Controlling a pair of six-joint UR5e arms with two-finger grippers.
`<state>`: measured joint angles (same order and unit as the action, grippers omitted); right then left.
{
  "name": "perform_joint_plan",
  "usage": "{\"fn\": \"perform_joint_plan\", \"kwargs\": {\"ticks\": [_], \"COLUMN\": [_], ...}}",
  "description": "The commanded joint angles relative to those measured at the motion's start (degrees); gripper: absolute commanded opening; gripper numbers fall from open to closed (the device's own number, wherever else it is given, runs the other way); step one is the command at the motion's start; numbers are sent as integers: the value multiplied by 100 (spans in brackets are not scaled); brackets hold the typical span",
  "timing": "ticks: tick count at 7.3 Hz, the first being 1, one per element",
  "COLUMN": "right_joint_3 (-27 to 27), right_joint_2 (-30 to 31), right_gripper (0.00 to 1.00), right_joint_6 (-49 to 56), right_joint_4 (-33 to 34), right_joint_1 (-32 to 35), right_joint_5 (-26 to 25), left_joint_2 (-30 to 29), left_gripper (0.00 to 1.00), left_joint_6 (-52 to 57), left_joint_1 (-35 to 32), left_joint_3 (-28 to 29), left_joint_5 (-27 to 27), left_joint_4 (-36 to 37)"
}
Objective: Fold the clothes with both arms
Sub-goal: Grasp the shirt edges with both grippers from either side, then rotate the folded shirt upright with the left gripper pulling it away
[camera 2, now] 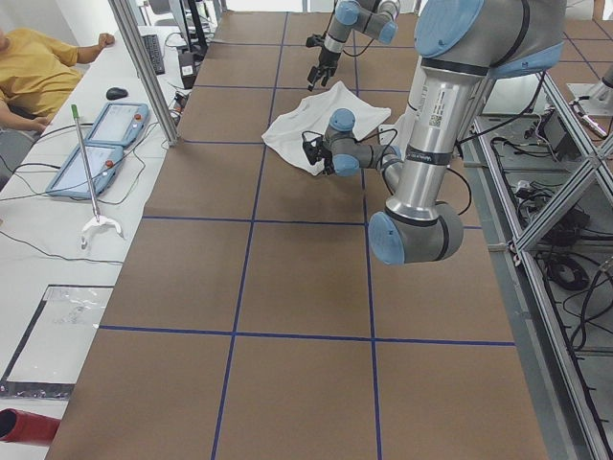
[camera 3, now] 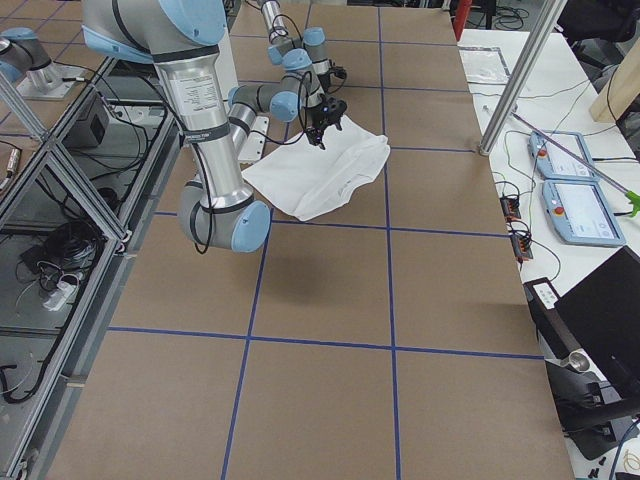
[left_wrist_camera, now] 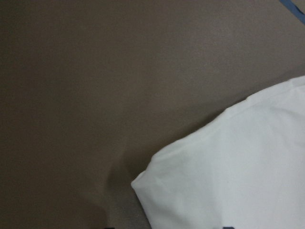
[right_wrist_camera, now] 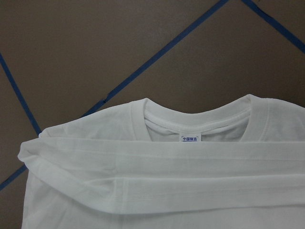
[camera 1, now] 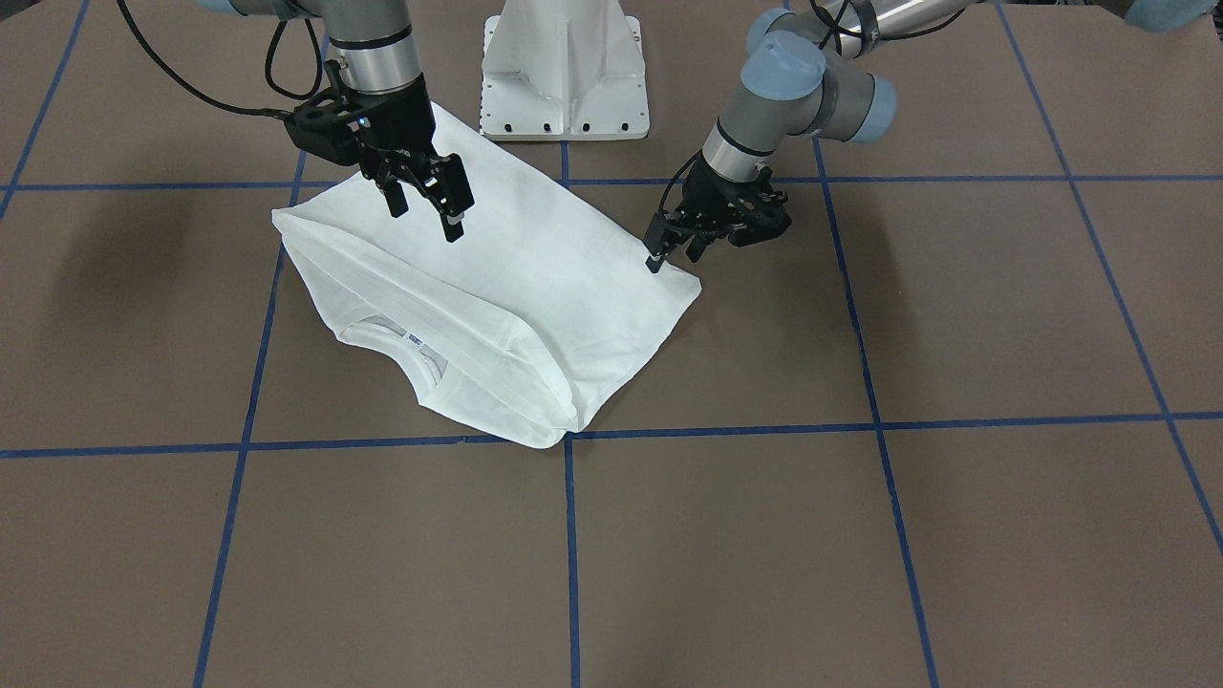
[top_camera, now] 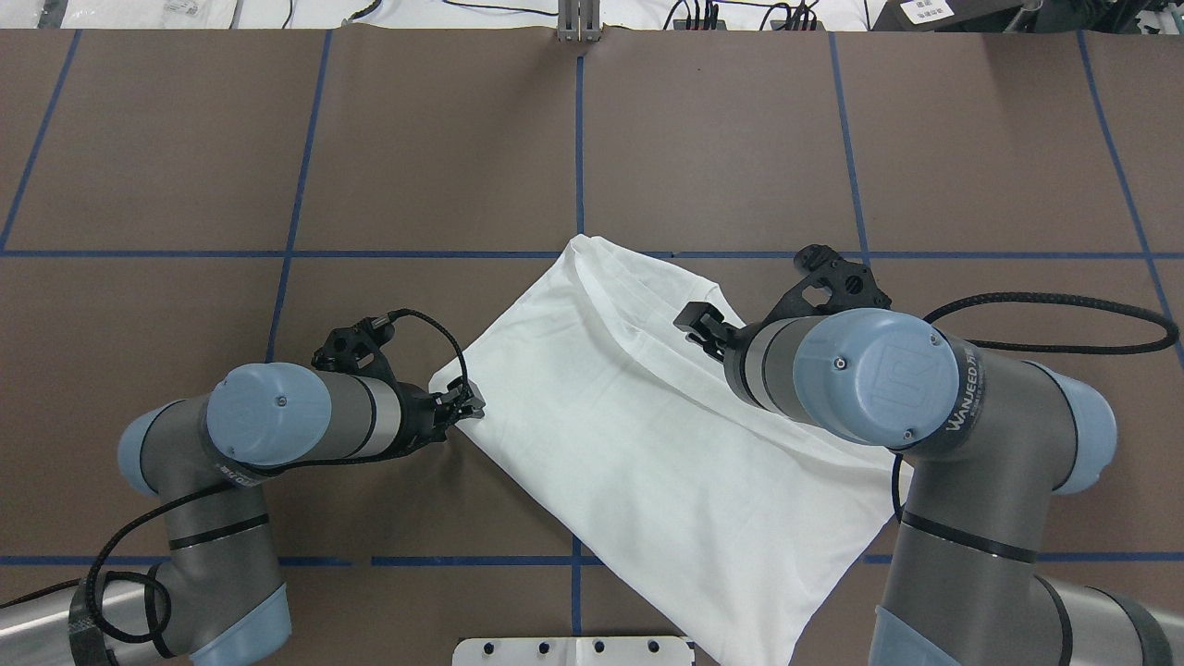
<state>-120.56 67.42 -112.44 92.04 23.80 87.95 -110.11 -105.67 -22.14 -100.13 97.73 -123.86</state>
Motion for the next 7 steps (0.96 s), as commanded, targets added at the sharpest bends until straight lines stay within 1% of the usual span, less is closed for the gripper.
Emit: {"fn": "perform_joint_plan", "kwargs": {"ticks": [1, 2, 3, 4, 5, 6, 7], "right_joint_3": [6, 6, 15, 15, 15, 15, 32], "right_joint_2": [8, 8, 17, 8, 8, 8, 8], "right_gripper": [100, 100, 100, 100, 100, 100, 100], "right_joint_6": [-6, -6, -6, -6, -15, -15, -15], "right_joint_4": [7, 7, 7, 7, 7, 7, 7], "right_joint_1": [10, 11, 11, 11, 2, 2, 2], "right_joint_5": [-6, -6, -6, -6, 3, 3, 3], "left_joint_2": [-10, -10, -10, -80, -446, -980, -1290], "left_gripper": [0, 0, 0, 0, 0, 0, 0], "left_joint_6": [99, 491, 1156, 1894, 2154, 2365, 2367], "left_joint_1": [-79, -263, -560, -824, -1384, -1668, -1792], "left_joint_3": [-6, 3, 38, 290, 702, 1411, 2131], "left_joint_5": [-17, -25, -69, -400, -429, -421, -447], "left_joint_4": [-15, -15, -32, -67, -68, -172, -869]}}
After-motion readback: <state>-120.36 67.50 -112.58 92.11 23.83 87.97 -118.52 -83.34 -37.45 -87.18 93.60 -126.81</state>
